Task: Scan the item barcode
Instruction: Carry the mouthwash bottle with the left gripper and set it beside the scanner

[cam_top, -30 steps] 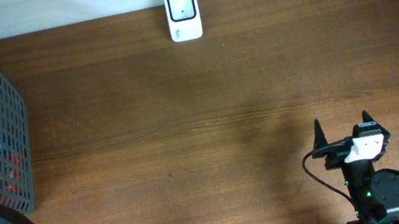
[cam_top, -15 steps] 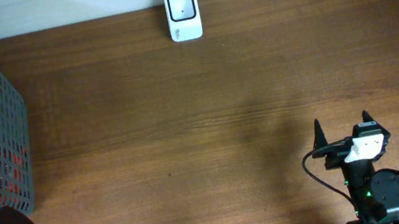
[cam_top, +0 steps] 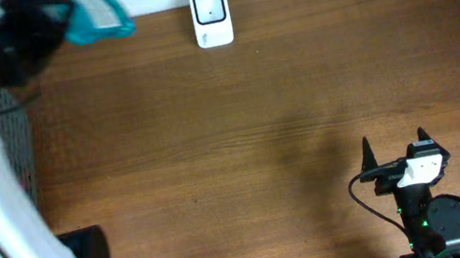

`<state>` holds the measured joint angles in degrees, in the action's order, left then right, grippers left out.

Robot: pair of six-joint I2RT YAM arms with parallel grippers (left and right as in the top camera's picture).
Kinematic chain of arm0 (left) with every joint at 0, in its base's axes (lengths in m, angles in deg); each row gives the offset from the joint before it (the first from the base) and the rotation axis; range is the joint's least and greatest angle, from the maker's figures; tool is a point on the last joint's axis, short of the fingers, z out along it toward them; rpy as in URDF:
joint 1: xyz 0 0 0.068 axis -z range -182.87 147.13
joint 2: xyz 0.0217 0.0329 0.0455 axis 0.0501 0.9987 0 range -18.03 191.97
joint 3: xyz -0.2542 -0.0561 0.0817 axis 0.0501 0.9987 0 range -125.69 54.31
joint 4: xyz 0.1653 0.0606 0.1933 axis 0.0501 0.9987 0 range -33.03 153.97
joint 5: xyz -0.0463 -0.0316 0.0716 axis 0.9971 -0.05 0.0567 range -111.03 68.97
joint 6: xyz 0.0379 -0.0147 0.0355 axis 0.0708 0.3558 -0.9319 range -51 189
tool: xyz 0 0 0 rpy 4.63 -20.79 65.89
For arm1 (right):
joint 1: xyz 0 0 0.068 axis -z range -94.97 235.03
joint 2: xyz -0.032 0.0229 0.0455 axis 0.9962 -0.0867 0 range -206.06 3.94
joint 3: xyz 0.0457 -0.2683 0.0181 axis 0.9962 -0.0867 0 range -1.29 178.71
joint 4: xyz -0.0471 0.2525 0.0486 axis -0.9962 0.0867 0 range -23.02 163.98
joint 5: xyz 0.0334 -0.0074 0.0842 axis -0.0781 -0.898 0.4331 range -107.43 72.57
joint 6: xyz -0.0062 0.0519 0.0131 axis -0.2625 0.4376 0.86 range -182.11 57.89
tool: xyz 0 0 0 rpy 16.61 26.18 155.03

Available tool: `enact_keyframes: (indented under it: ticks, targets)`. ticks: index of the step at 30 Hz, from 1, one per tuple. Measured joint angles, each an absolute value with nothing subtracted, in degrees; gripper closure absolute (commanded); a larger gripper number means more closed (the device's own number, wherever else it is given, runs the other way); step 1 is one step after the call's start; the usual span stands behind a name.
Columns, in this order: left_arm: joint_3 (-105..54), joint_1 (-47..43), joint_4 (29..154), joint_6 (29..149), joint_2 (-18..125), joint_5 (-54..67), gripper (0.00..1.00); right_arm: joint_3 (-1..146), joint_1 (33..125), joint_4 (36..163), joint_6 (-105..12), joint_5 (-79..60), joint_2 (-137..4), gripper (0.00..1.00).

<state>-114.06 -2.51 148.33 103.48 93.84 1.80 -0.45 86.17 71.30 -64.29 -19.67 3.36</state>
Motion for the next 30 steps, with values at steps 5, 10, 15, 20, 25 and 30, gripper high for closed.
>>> enact_keyframes:
  ticks: [5,10,15,20,25,30]
  targets:
    - [-114.72,18.21,151.01,103.27,103.06,-11.93,0.91,-0.45,86.17,71.28,-64.29,-19.67,3.38,0.02]
    - [-114.13,30.25,150.62,103.27,122.80,-14.34,0.88,-0.45,86.17,71.28,-64.27,-19.67,3.36,0.01]
    - [-114.17,37.31,145.72,103.09,133.64,-15.76,0.85,-0.45,86.17,71.28,-64.33,-19.67,3.36,0.02]
    - [-114.15,38.95,138.45,103.09,135.19,-22.05,0.74,-0.45,86.17,71.28,-64.29,-19.67,3.36,0.02]
    - [-114.15,38.69,130.18,103.09,135.26,-31.80,0.71,-0.45,86.17,71.30,-64.31,-19.67,3.36,0.02]
    - [-114.17,38.63,129.99,103.09,136.64,-32.48,0.55,-0.45,86.17,71.28,-64.29,-19.67,3.36,0.01]
